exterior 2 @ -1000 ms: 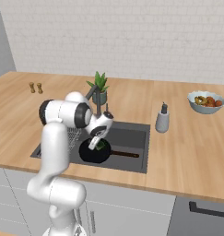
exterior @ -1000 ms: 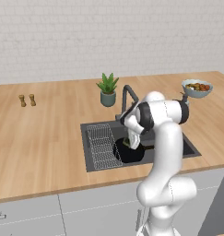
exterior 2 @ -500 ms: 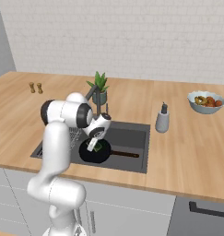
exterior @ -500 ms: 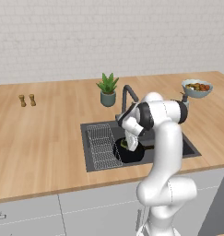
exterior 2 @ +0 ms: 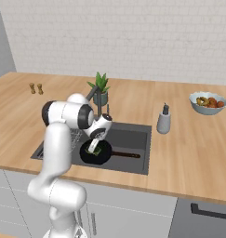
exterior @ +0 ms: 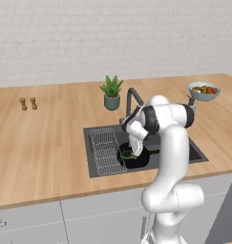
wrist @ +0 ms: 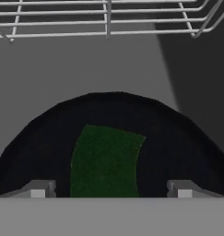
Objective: Pick the pan and sponge and place them into the sink. Then turn on the water.
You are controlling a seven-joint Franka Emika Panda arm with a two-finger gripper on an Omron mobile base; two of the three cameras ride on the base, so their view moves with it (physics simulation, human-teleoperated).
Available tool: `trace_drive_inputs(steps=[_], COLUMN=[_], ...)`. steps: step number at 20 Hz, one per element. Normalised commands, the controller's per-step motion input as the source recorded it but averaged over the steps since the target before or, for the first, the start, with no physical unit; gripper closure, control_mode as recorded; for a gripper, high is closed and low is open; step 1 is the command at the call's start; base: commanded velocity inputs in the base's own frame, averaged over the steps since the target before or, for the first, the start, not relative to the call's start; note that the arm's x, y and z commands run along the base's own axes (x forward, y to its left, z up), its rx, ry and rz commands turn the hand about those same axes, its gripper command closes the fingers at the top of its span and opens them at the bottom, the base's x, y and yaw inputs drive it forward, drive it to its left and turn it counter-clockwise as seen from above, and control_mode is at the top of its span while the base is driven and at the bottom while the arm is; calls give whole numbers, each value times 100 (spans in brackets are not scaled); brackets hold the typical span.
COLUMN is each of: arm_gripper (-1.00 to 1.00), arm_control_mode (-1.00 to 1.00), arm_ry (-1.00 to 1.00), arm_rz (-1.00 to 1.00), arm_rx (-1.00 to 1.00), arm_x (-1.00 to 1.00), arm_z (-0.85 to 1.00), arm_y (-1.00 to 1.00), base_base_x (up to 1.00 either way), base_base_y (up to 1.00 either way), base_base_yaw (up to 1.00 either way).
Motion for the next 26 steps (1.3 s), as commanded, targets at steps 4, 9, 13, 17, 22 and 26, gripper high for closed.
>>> trace_drive_inputs(steps=[4, 9, 13, 17, 22, 26], arm_gripper=[-100, -100, -100, -100, -100, -100], arm_control_mode=[-100, -100, -100, -100, -100, -100], arm_ry=[0, 0, 0, -1, -5, -4], arm_rz=[0, -3, -11, -17, -18, -18], arm_rx=[0, 0, 8, 11, 33, 39], arm_x=[3, -19, -35, -3, -21, -18], arm_z=[0, 13, 39, 66, 92, 83], arm_y=[-5, -42, -63, -49, -28, -33], base_base_x=[0, 0, 0, 0, 0, 0], base_base_y=[0, 0, 0, 0, 0, 0], base_base_yaw=[0, 0, 0, 0, 0, 0])
